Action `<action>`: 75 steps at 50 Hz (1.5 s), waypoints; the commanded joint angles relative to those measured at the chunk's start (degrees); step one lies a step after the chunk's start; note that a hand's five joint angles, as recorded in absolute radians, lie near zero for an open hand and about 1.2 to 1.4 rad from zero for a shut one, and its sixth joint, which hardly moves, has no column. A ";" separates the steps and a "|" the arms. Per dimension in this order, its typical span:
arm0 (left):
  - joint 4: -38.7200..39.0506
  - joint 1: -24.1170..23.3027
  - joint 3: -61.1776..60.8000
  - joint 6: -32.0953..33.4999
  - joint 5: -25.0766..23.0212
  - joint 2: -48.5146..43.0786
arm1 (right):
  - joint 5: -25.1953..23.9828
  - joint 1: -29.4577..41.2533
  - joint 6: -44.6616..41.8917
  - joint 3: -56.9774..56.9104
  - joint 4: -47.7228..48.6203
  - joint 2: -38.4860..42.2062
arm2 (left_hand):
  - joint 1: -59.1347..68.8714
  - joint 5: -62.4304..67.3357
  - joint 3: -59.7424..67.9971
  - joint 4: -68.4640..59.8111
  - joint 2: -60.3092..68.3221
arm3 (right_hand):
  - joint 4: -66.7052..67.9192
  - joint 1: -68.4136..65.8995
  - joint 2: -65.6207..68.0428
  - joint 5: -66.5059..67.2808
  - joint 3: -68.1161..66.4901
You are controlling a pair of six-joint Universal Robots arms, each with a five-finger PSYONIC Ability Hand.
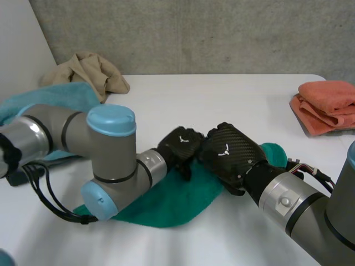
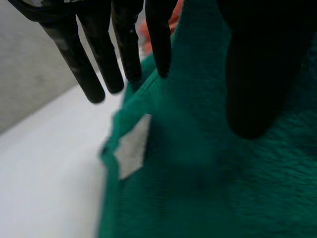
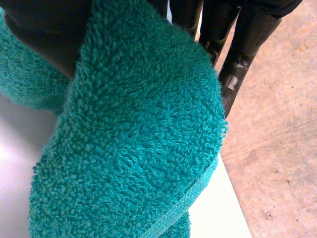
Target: Fold the laundry.
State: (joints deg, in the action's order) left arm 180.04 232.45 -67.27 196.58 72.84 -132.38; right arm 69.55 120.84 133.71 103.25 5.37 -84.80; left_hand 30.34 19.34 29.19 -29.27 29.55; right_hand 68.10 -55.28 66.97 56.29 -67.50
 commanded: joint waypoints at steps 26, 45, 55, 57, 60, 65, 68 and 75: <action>1.01 1.08 -12.62 -1.02 23.57 20.75 | 3.13 -6.67 20.34 -7.79 -0.97 7.71 | 49.66 50.66 50.81 -50.73 50.45 | -52.96 40.13 -51.83 -51.14 52.35; -1.62 0.38 -13.41 -0.76 29.03 22.42 | -12.85 -19.33 38.19 -15.36 -22.94 23.72 | 49.66 50.66 50.81 -50.73 50.45 | -48.11 35.29 -46.98 -46.30 47.51; -1.54 -0.41 -12.10 -0.32 29.20 22.43 | -17.52 -19.24 41.98 -12.55 -21.89 24.16 | 49.66 50.66 50.81 -50.73 50.45 | -37.52 24.70 -36.39 -35.71 36.92; -1.54 -0.41 -11.74 -0.14 29.20 22.42 | -17.43 -19.16 42.15 -12.37 -21.28 24.16 | 49.66 50.66 50.81 -50.73 50.45 | -29.14 16.32 -28.01 -27.32 28.53; -1.54 -0.33 -10.52 0.21 29.03 22.25 | -16.82 -18.98 42.16 -12.72 -19.43 24.16 | 49.66 50.66 50.81 -50.73 50.45 | 5.98 -18.80 7.11 7.80 -6.59; -0.75 -0.15 -5.60 3.37 28.85 20.58 | -11.82 -17.75 40.75 -18.68 -17.15 24.07 | 49.66 50.66 50.81 -50.73 50.45 | 11.90 -24.72 13.03 13.71 -12.50; 0.39 0.46 1.68 8.37 28.59 16.81 | -6.11 -15.21 37.95 -28.69 -15.74 23.98 | 49.66 50.66 50.81 -50.73 50.45 | 11.90 -24.72 13.03 13.71 -12.50; 13.12 1.34 22.17 16.64 28.59 12.93 | 6.90 -11.51 28.36 -47.78 -6.36 22.23 | 49.66 50.66 50.81 -50.73 50.45 | 11.90 -24.72 13.03 13.71 -12.50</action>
State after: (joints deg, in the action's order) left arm 183.27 232.97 -59.40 207.82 101.46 -116.82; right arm 67.55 106.80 168.46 68.10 -8.58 -61.14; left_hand 63.28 54.84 68.20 -68.73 68.33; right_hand 68.11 -55.95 67.19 56.61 -67.70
